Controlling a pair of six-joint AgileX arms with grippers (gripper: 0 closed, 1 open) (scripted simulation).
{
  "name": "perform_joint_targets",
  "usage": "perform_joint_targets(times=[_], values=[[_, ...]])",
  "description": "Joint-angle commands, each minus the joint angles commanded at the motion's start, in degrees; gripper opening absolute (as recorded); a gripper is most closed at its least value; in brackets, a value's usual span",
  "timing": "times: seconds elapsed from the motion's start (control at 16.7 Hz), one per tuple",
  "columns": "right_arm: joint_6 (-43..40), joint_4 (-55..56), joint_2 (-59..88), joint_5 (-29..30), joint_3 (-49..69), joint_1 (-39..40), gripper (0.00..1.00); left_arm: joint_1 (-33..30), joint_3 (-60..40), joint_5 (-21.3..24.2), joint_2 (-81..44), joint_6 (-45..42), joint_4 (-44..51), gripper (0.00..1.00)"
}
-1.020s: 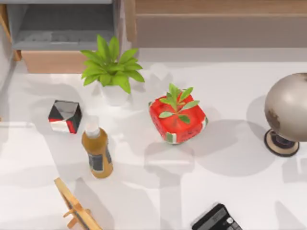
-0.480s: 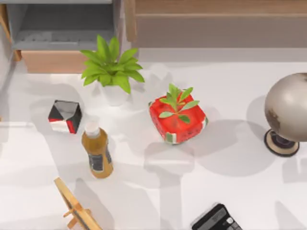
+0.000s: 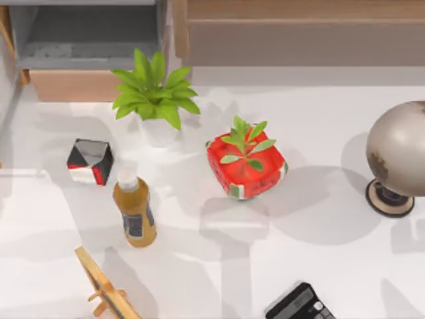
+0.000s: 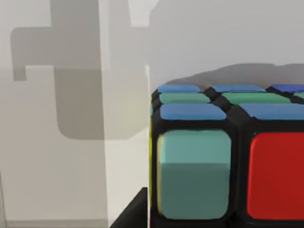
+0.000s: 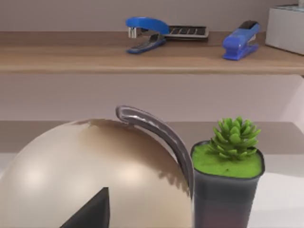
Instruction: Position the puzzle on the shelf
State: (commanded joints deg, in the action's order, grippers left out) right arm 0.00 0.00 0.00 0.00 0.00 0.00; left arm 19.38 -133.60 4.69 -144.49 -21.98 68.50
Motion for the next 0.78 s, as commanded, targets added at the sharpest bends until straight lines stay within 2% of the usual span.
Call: perform_joint_targets(times=[0.48, 0.78], values=[[0.0, 0.0, 0.0, 0.0, 0.0, 0.0, 1.0, 0.24, 0.02, 0.01, 0.09, -0.17, 0.14, 0.0], [0.0, 0.0, 0.0, 0.0, 0.0, 0.0, 1.0, 1.32, -1.37, 1.68, 0.91, -2.97, 4.72, 0.0]])
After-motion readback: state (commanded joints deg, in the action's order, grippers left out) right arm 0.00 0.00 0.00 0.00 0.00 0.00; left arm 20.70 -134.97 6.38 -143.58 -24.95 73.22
